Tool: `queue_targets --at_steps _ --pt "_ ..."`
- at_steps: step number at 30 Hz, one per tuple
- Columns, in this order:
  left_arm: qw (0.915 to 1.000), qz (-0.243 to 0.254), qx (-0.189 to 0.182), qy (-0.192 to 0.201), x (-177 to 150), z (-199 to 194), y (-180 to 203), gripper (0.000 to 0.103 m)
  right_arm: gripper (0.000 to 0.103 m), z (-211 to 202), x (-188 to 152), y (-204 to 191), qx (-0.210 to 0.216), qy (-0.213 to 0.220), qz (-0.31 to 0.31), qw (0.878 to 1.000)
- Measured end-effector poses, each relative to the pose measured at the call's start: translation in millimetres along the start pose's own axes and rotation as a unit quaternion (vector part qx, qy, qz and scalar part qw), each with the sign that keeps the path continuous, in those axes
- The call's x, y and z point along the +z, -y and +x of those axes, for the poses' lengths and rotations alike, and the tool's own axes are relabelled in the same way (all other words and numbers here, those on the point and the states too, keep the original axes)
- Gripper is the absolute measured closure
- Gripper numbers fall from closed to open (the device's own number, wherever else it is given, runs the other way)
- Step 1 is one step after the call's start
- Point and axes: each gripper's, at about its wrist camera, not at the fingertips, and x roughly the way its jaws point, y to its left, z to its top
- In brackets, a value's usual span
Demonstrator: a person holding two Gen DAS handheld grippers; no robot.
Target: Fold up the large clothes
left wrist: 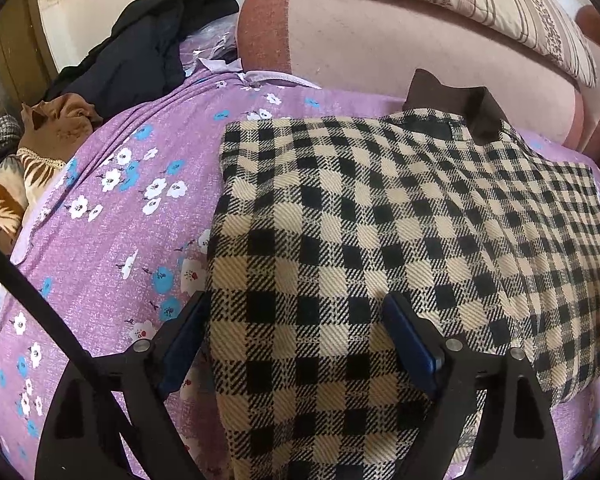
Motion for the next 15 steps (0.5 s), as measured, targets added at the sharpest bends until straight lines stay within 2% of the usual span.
queue_targets --at_steps 3,7,10,12,15 --pt "1.0 -0.001 -0.001 0.0 0 0 -1 0.016 0.068 1 -2 -13 0.03 -0.003 -0.004 1.0" --pt "1.0 -0.005 -0.006 -0.002 0 2 -3 0.016 0.068 34 -12 -17 0.012 -0.046 -0.015 0.999" --pt "0.9997 -0.012 -0.018 -0.008 1 4 -7 0.015 0.068 36 -13 -12 0.023 -0.046 -0.001 0.999" --pt "0.9987 -0.025 -0.039 -0.023 4 8 -15 0.014 0.068 28 -9 -10 0.036 -0.034 0.005 0.999" --pt "0.9908 -0.085 -0.094 -0.047 9 15 -41 0.014 0.054 17 -4 -8 0.06 -0.004 0.023 0.998"
